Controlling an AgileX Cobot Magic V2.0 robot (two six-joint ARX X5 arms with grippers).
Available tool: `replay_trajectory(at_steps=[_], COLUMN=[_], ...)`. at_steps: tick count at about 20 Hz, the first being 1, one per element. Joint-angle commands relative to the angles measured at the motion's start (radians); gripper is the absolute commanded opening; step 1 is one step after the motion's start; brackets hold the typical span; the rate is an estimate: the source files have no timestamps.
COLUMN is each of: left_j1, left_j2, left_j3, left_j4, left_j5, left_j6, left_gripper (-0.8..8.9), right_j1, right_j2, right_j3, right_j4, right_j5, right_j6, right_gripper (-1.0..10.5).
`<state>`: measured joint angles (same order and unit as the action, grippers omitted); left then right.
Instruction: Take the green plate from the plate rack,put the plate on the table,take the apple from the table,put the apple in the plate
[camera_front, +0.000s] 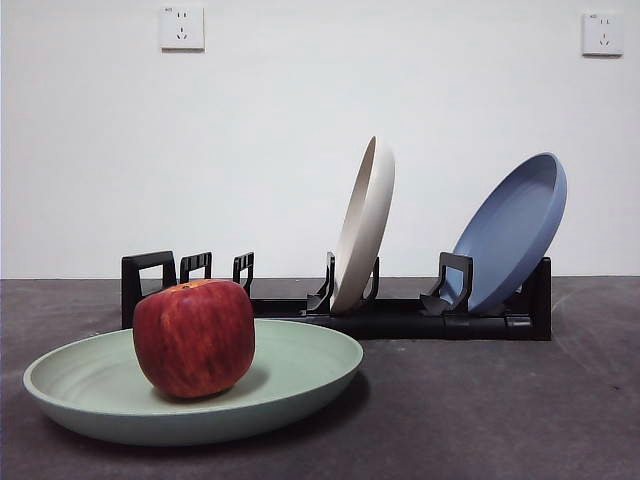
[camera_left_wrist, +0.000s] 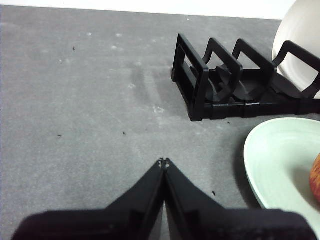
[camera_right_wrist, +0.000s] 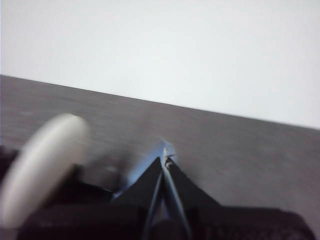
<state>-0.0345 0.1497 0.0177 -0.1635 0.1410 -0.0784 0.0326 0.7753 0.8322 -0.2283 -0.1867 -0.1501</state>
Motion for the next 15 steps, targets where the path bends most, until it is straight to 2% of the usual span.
replay_trajectory(at_steps=[1, 5, 8, 11, 15], left_j1=[0.004, 0.004, 0.004, 0.004, 0.004], left_j2=[0.01, 0.028, 0.041, 0.058, 0.077], left_j3=[-0.007, -0.007, -0.007, -0.007, -0.007], left_j4=[0.008, 0.008, 0.008, 0.008, 0.019], left_j5=[-0.003, -0.003, -0.003, -0.003, -0.003], left_j6=[0.009, 0.009, 0.009, 0.009, 0.009], left_gripper=[-0.04, -0.04, -0.04, -0.04, -0.04], right_j1=[-0.064, -0.119, -0.122, -0.123, -0.117], right_j2=[-0.084, -0.301, -0.469, -0.598, -0.688], right_j3=[-0.132, -0.406, -0.596, -0.73, -0.805], right_j4=[0.059, 0.229, 0.318, 0.321, 0.239], right_j5=[-0.004, 0.055, 0.064, 0.151, 0.154], right_j6=[-0.009, -0.011, -0.004, 0.05, 0.122], right_gripper=[-0.1, -0.1, -0.1, -0.1, -0.1])
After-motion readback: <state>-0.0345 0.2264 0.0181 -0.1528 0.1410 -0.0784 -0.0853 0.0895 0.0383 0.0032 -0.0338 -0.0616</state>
